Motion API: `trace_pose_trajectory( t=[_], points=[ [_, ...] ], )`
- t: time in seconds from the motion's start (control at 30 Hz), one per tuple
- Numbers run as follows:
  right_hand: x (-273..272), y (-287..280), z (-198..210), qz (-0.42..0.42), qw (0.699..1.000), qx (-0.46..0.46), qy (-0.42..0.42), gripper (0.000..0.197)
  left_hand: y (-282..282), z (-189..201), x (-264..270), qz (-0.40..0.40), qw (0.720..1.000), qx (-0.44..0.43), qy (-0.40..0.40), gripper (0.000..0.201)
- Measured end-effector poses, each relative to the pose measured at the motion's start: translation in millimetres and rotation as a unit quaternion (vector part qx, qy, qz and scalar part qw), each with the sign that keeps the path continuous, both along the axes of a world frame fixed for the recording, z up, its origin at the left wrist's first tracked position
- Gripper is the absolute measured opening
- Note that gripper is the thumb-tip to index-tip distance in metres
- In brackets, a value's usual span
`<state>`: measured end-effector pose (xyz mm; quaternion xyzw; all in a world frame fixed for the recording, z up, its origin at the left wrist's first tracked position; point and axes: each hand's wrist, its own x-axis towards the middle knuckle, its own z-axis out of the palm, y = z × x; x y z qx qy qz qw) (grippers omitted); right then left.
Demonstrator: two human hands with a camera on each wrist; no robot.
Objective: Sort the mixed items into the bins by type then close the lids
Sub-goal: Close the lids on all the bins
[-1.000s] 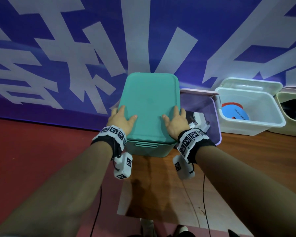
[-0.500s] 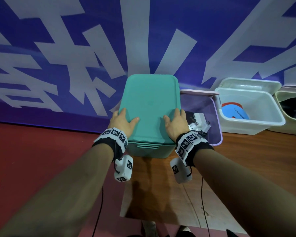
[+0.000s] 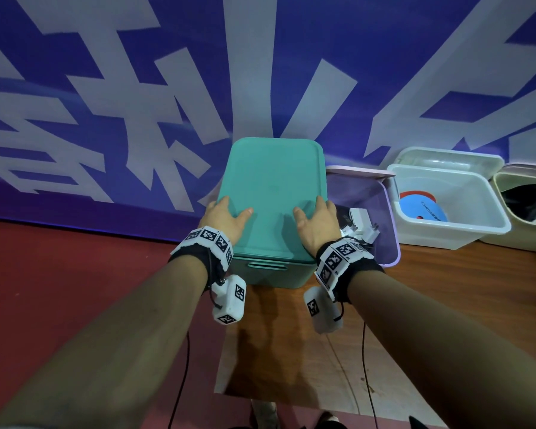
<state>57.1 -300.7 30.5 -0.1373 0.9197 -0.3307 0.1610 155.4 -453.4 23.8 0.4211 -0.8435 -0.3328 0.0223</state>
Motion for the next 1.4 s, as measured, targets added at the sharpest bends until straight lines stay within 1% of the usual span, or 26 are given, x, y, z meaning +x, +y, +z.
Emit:
trace_pose_trajectory(
  t=[0.23,0.47,0.6,0.7,0.8,0.93,1.13,1.27,1.4],
  points=[
    [-9,0,7,-0.042,0.999,-0.014,0.013,0.059,0,1,0,-0.003,1.000,0.000,0.001,0.073],
    [-6,4,13,-0.041,0.999,0.006,0.028,0.058,6,5,5,-0.006,1.000,-0.002,0.012,0.071],
    [-5,7,11,-0.039,0.999,0.000,0.038,0.053,9,6,9,-0.012,0.999,-0.009,0.031,0.063],
    [-3,8,9,-0.044,0.998,-0.010,0.045,0.053,10,3,9,-0.005,0.999,-0.015,0.036,0.067],
    [-2,10,9,-0.046,0.997,-0.016,0.053,0.051,10,-1,7,-0.003,0.999,-0.015,0.028,0.074],
    [-3,13,7,-0.038,0.997,0.007,0.060,0.049,13,1,5,-0.015,0.999,-0.025,0.012,0.072],
    [-2,13,5,0.002,0.996,0.072,0.045,0.052,17,4,8,-0.035,0.997,-0.058,-0.035,0.069],
    [-6,14,4,0.015,0.996,0.078,0.047,0.049,16,3,7,-0.033,0.997,-0.051,-0.042,0.071],
    [-7,11,2,0.022,0.995,0.079,0.049,0.047,14,0,9,-0.034,0.996,-0.070,-0.054,0.071]
  ],
)
